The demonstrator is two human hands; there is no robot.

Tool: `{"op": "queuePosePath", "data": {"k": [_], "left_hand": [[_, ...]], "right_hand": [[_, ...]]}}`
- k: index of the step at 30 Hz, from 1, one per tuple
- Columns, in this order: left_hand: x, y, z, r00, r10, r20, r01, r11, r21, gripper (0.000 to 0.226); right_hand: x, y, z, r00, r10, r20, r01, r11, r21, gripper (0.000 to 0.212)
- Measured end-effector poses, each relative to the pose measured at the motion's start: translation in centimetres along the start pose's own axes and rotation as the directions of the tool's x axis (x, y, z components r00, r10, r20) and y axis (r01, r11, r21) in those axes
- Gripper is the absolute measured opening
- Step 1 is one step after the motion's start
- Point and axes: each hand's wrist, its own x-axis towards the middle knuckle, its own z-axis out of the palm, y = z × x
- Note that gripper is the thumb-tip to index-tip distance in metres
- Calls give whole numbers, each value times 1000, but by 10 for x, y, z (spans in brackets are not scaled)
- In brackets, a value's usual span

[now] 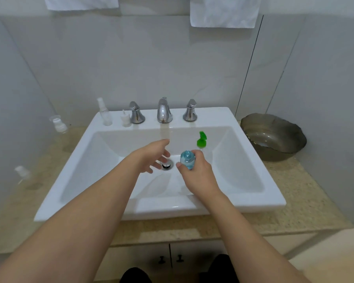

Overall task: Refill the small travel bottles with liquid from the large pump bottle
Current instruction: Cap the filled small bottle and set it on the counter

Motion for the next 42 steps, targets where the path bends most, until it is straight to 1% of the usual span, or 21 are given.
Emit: {"op": "queuePosePath", "data": {"k": [4,10,16,18,21,23,24,26,29,32,33,35,38,40,42], "left_hand": [[-14,-16,-25,999,20,-26,-20,1000,4,58],[-19,-47,-61,996,16,-87,-22,997,-73,53],[-9,-72,-78,980,-1,-200,-35,984,-176,39],[1,-74,-83,967,13,-255,-63,980,-191,35],[15,-68,-93,927,50,-371,-138,967,-215,26],[27,-63,-101,894,107,-435,-219,952,-216,17],[32,-60,-104,869,146,-472,-262,946,-190,13],[42,-54,-111,797,235,-557,-324,944,-65,13],[53,-45,-113,652,333,-681,-333,933,137,17],[66,-39,-106,518,402,-755,-348,905,244,28],[71,-39,-103,497,413,-763,-359,898,253,32],[78,-39,-99,484,406,-775,-395,892,220,39],[86,-39,-99,491,382,-783,-430,888,163,45],[91,-40,-102,515,373,-772,-435,889,140,49],[96,-43,-106,556,351,-754,-437,894,94,56]], "right_hand": [[-5,-10,19,1000,-9,15,9,1000,-19,34],[8,-25,42,998,-9,61,14,996,-86,33],[37,-30,70,995,-3,104,7,999,-42,32],[51,-32,80,991,-6,133,12,999,-43,31],[74,-40,93,982,0,187,3,1000,-18,33],[92,-43,102,973,24,228,-25,1000,0,36],[100,-44,106,967,34,253,-35,999,2,36],[113,-42,113,954,44,297,-48,999,7,36],[129,-34,123,952,31,305,-31,1000,-4,33],[144,-25,124,954,-11,301,49,992,-117,33],[147,-22,124,954,-18,300,59,990,-127,34],[152,-20,123,955,-26,296,70,988,-139,36],[157,-18,124,950,-31,309,92,979,-183,36],[161,-17,123,951,-41,308,104,976,-191,33],[164,-16,122,949,-43,313,109,974,-197,32]]}}
